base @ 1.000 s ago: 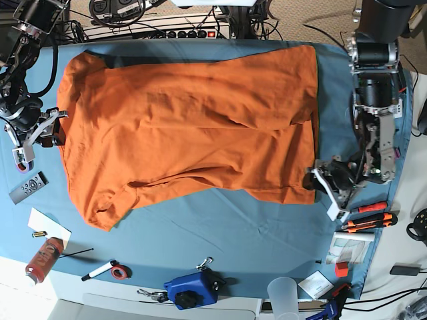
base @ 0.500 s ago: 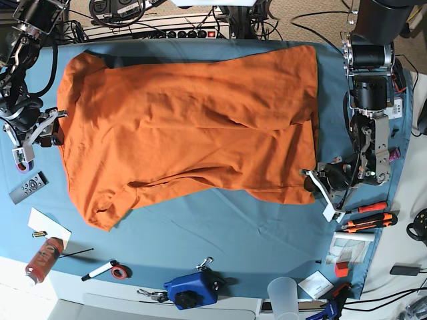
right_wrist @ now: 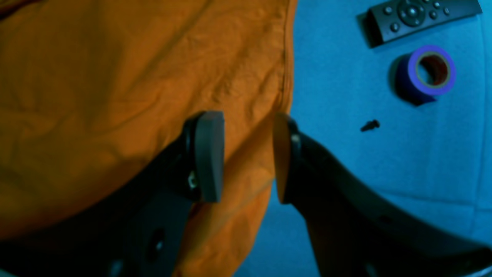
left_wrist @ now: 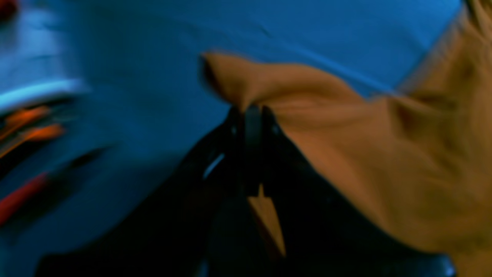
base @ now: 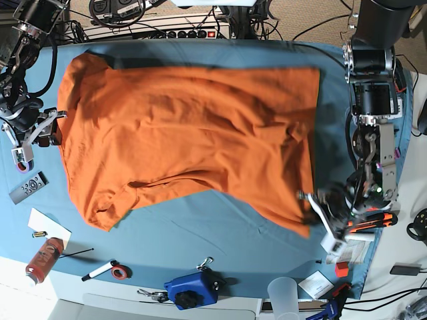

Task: Layout the t-shirt on the table in an organized manner, then fold the t-shirt properly
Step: 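Grasp the hem corner with the left gripper and drag it outward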

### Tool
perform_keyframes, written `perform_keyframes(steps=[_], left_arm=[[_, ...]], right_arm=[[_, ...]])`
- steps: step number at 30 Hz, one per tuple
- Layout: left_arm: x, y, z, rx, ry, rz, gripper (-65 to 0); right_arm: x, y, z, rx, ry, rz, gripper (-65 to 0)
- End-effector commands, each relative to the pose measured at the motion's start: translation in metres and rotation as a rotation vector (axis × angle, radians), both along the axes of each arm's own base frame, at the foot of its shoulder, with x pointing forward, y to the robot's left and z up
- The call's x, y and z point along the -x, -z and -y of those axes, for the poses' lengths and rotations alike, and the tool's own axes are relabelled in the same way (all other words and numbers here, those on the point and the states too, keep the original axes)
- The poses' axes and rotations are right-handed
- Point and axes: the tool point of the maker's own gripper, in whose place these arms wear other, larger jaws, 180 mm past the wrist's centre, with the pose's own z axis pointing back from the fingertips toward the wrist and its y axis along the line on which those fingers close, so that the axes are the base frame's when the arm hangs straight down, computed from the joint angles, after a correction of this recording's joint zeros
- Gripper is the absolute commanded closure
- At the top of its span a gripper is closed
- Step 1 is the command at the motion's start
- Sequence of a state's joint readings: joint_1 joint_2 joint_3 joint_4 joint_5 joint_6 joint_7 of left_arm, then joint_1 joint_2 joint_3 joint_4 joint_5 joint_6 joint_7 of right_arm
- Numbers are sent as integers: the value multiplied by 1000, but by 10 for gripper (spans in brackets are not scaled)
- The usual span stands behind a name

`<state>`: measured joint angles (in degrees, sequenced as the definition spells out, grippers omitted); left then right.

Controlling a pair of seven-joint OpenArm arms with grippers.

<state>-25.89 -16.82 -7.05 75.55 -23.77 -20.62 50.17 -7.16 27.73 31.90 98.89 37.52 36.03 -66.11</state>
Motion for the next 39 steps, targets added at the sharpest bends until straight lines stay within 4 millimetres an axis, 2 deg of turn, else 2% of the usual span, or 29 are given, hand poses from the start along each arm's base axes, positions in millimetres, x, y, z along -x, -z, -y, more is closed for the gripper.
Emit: perform_keyframes(steps=[1, 3, 6, 11, 18, 30, 35, 39], left_arm=[[-12, -15, -15, -32, -48, 53, 0], [-15, -6, -29, -74, -91, 47, 0], [-12, 3, -36, -90, -95, 11, 0], [-28, -11, -56, -178, -133, 134, 0], [-39, 6, -51, -110, -100, 112, 0], [-69, 1, -67, -94, -156, 117, 0], [-73, -4, -69, -102, -158, 130, 0], [-74, -7, -81, -151, -166, 139, 0]], right_arm=[[-8, -17, 3, 17, -11, 54, -215], [-8, -17, 3, 17, -11, 54, -215], [-8, -17, 4, 21, -10, 55, -215], [-9, -18, 5, 26, -8, 62, -215], [-10, -19, 5, 25, -10, 71, -215], [-11, -20, 4, 24, -11, 80, -215], [-11, -20, 11, 64, 2, 79, -215], [-12, -22, 19, 116, 16, 86, -215]])
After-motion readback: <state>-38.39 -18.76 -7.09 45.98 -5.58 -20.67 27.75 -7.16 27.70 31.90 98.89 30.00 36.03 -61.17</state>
